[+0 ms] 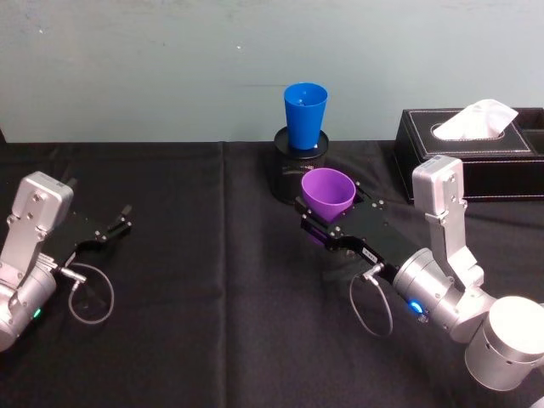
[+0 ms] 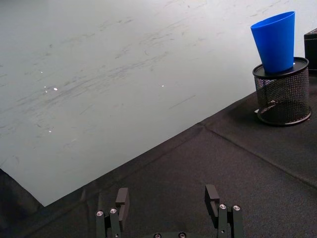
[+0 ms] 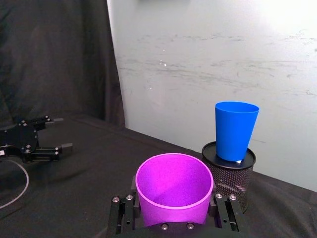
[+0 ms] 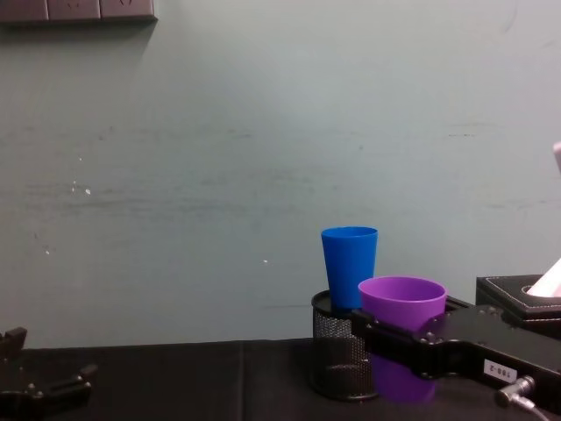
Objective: Pick up one cup with a gripper and tap it against the other cup.
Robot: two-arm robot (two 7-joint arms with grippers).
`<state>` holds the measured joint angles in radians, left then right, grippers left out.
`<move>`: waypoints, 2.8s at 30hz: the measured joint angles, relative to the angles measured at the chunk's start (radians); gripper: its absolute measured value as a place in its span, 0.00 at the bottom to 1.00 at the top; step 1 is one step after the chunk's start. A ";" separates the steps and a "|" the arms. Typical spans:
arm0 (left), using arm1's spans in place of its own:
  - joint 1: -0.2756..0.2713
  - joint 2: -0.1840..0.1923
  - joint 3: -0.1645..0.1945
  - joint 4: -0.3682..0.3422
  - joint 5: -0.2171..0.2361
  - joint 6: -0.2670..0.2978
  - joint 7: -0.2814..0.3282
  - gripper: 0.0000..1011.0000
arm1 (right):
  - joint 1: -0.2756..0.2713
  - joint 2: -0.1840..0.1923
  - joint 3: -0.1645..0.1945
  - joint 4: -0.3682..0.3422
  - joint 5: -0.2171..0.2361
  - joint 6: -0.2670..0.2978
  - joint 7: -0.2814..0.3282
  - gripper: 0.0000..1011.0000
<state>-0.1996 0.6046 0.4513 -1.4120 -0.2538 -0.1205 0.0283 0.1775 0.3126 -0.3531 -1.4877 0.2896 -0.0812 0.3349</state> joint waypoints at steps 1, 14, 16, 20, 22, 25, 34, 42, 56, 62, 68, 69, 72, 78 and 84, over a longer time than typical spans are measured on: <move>0.000 0.000 0.000 0.000 0.000 0.000 0.000 0.99 | 0.000 0.000 0.000 0.000 0.000 0.000 0.000 0.73; 0.000 0.000 0.000 0.000 0.000 0.000 0.000 0.99 | 0.000 0.000 0.000 0.000 0.000 0.000 0.000 0.73; 0.000 0.000 0.000 0.000 0.000 0.000 0.000 0.99 | 0.000 0.000 0.000 0.000 0.000 0.000 0.000 0.73; 0.000 0.000 0.000 0.000 0.000 0.000 0.000 0.99 | 0.020 -0.013 0.007 0.015 -0.002 0.002 0.005 0.73; 0.000 0.000 0.000 0.000 0.000 0.000 0.000 0.99 | 0.030 -0.020 0.008 0.024 -0.003 0.005 0.007 0.73; 0.000 0.000 0.000 0.000 0.000 0.000 0.000 0.99 | 0.059 -0.037 0.014 0.053 0.002 0.013 0.011 0.73; 0.000 0.000 0.000 0.000 0.000 0.000 0.000 0.99 | 0.176 -0.099 0.005 0.180 0.010 0.065 0.011 0.73; 0.000 0.000 0.000 0.000 0.000 0.000 0.000 0.99 | 0.248 -0.142 0.002 0.251 -0.011 0.121 -0.033 0.73; 0.000 0.000 0.000 0.000 0.000 0.000 0.000 0.99 | 0.297 -0.169 0.016 0.290 -0.037 0.179 -0.065 0.73; 0.000 0.000 0.000 0.000 0.000 0.000 0.000 0.99 | 0.318 -0.182 0.025 0.328 -0.036 0.177 -0.061 0.73; 0.000 0.000 0.000 0.000 0.000 0.000 0.000 0.99 | 0.341 -0.192 0.028 0.367 -0.036 0.169 -0.057 0.73; 0.000 0.000 0.000 0.000 0.000 0.000 0.000 0.99 | 0.350 -0.195 0.029 0.380 -0.036 0.165 -0.055 0.73; 0.000 0.000 0.000 0.000 0.000 0.000 0.000 0.99 | 0.359 -0.199 0.031 0.394 -0.037 0.160 -0.053 0.73; 0.000 0.000 0.000 0.000 0.000 0.000 0.000 0.99 | 0.361 -0.201 0.033 0.396 -0.042 0.147 -0.051 0.73; 0.000 0.000 0.000 0.000 0.000 0.000 0.000 0.99 | 0.361 -0.200 0.033 0.395 -0.043 0.146 -0.051 0.73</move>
<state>-0.1995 0.6047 0.4514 -1.4120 -0.2539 -0.1205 0.0283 0.5383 0.1122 -0.3198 -1.0925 0.2466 0.0650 0.2839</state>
